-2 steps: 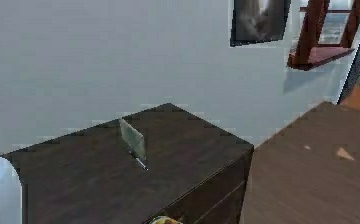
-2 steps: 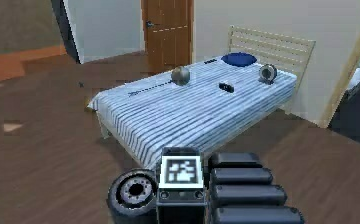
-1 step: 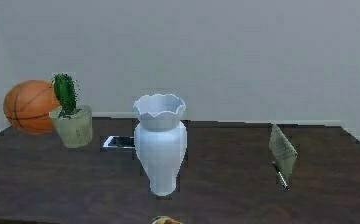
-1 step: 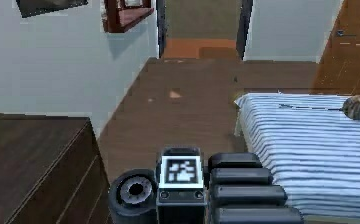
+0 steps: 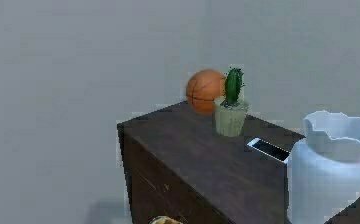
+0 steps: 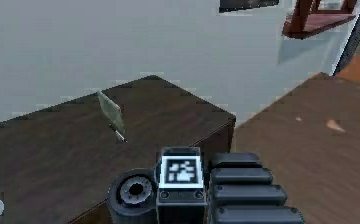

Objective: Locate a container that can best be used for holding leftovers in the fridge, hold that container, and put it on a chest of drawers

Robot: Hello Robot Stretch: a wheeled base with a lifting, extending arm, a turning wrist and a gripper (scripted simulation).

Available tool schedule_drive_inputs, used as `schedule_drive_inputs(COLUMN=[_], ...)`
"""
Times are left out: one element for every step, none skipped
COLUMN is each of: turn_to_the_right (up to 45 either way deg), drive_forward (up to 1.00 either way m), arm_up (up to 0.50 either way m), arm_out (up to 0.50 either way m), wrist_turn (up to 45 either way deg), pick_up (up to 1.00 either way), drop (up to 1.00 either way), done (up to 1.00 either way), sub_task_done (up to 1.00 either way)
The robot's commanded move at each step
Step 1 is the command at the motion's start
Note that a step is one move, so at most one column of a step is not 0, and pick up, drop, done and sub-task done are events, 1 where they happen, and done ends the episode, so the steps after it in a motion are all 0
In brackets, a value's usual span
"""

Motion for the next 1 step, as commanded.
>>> schedule_drive_inputs(turn_to_the_right=[-42.0], drive_forward=[0.00], arm_up=[0.00], arm_out=[0.00], wrist_turn=[0.0], pick_up=[0.00], drop=[0.00], done=[0.00], sub_task_done=[0.00])
